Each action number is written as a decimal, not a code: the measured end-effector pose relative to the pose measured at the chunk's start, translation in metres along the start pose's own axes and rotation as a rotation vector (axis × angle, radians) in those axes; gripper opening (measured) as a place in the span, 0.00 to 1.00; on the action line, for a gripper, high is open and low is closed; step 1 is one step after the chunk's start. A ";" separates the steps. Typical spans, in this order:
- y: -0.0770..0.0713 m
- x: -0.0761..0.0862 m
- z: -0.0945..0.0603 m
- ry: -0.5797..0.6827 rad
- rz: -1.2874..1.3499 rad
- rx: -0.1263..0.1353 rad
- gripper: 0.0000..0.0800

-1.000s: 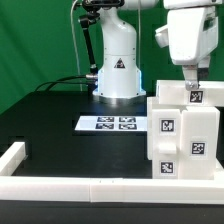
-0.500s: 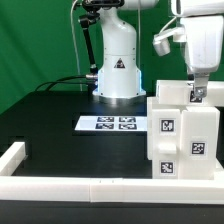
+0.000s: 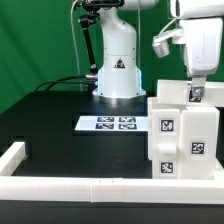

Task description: Assemble cabinet

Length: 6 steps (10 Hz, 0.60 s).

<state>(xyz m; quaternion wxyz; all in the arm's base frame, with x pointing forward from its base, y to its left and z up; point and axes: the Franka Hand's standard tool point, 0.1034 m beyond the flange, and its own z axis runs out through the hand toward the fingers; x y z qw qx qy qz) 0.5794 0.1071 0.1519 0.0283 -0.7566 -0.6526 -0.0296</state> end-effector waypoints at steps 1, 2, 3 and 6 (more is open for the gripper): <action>0.001 -0.002 0.000 0.001 0.010 0.000 0.70; 0.001 -0.004 0.000 0.004 0.103 0.002 0.70; 0.001 -0.004 0.000 0.010 0.197 0.003 0.70; 0.004 -0.003 -0.001 0.019 0.478 -0.007 0.70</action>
Offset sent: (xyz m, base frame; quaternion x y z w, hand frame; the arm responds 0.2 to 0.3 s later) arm -0.0072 0.0043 -0.0009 0.0089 0.0314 0.2563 0.9660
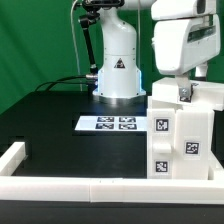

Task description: Assemble cabinet

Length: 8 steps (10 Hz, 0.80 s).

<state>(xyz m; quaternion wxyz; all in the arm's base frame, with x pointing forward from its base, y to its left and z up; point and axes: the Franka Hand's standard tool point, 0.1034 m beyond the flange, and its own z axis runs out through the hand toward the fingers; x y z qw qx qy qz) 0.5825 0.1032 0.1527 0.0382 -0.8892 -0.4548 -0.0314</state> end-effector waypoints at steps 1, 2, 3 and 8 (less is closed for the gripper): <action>0.001 0.000 0.000 0.003 0.106 -0.002 0.70; 0.002 0.000 -0.001 0.006 0.204 -0.005 0.70; 0.002 0.000 -0.001 0.007 0.292 -0.006 0.70; 0.006 0.000 -0.002 0.017 0.672 -0.012 0.70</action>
Offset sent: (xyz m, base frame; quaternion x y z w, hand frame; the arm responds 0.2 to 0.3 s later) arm 0.0000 0.0000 0.0000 0.0000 0.0000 0.1296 0.9916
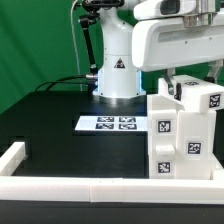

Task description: Assemble cabinet

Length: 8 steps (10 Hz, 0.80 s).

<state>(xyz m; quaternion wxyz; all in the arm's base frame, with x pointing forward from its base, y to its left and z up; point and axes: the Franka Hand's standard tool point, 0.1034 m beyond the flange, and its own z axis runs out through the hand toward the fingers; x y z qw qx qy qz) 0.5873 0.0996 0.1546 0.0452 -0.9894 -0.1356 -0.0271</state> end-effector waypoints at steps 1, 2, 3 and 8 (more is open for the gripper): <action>0.004 -0.001 -0.001 0.013 0.106 0.010 0.70; 0.004 -0.004 -0.001 0.015 0.204 0.014 0.70; 0.002 -0.006 0.001 0.011 0.303 0.017 0.70; 0.004 -0.009 0.003 0.002 0.625 0.015 0.70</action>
Offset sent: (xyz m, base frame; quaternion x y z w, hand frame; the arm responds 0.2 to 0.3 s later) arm -0.0085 0.0032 -0.0002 0.0052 0.0082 0.2575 0.9662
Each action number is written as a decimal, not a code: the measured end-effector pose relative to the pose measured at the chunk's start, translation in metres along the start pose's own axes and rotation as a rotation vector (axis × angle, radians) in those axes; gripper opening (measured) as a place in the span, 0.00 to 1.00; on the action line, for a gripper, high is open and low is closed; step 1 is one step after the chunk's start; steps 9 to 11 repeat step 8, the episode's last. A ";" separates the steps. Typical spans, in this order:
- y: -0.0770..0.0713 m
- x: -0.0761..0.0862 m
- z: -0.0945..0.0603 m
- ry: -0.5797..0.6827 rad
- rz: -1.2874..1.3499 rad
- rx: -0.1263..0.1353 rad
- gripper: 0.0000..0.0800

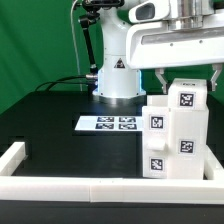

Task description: Assemble cabinet

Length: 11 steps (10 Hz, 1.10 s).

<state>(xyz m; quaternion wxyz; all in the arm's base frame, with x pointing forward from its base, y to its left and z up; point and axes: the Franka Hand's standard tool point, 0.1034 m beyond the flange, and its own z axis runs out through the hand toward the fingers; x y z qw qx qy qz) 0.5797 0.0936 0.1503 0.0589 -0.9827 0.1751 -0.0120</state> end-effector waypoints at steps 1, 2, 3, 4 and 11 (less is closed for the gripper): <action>0.001 0.000 0.000 0.000 0.002 -0.001 0.70; 0.000 0.000 0.000 0.000 -0.004 0.000 0.84; 0.000 0.000 0.001 -0.001 -0.005 0.000 0.84; -0.001 -0.001 0.001 -0.002 -0.006 -0.001 0.95; -0.005 -0.005 -0.018 -0.012 -0.017 -0.010 1.00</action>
Offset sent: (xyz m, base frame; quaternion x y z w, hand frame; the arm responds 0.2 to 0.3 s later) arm -0.0002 0.0000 -0.0011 -0.0048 -0.0050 0.0002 1.0000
